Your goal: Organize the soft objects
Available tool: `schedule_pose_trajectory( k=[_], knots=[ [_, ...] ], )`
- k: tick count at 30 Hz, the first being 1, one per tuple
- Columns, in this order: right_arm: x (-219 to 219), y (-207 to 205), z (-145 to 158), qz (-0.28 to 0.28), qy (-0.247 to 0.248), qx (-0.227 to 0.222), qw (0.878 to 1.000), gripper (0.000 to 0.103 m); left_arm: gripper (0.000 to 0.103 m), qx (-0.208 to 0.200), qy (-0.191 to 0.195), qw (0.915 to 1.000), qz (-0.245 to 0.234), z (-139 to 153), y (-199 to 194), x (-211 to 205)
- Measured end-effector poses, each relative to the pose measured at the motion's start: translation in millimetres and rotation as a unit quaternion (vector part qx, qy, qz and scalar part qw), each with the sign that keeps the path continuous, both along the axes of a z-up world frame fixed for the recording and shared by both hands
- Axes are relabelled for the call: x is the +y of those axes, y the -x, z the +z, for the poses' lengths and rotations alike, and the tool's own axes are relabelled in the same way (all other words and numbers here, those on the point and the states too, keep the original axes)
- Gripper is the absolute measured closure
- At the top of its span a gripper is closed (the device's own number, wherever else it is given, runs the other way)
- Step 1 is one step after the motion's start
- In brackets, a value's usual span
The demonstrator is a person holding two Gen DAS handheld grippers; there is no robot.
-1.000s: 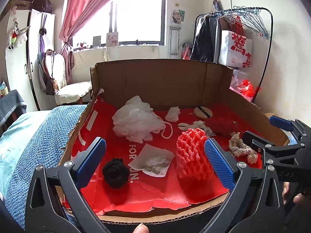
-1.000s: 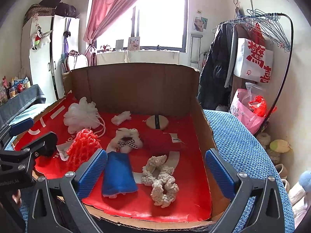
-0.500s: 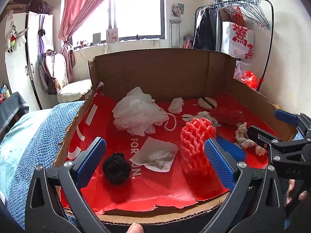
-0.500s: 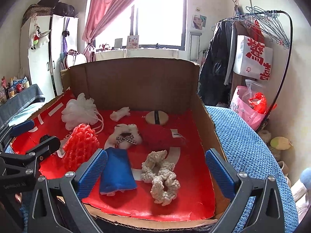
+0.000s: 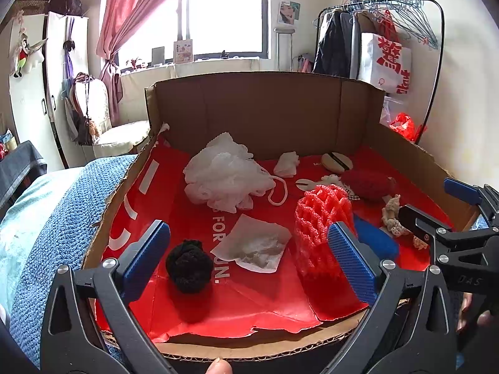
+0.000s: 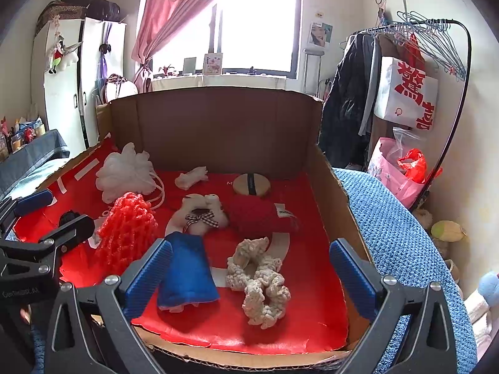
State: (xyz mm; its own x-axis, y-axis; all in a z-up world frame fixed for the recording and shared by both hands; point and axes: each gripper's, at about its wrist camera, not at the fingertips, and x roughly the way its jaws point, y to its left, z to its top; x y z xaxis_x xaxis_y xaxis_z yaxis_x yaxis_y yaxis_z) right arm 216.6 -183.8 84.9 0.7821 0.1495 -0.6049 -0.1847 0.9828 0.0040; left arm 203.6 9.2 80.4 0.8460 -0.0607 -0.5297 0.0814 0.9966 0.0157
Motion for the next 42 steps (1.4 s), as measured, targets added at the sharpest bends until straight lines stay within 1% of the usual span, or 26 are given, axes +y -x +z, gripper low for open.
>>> schedule_pose_trajectory(
  k=[15,42],
  knots=[
    [-0.5,-0.5,-0.2,0.000,0.000,0.000,1.000,0.000,0.000,0.009,0.002,1.0000,0.001,-3.1,-2.5,0.8],
    [0.5,-2.0,-1.5,0.000,-0.001,0.005,1.000,0.000,0.000,0.007,-0.001,1.0000,-0.002,-3.0,-1.9,0.9]
  ],
)
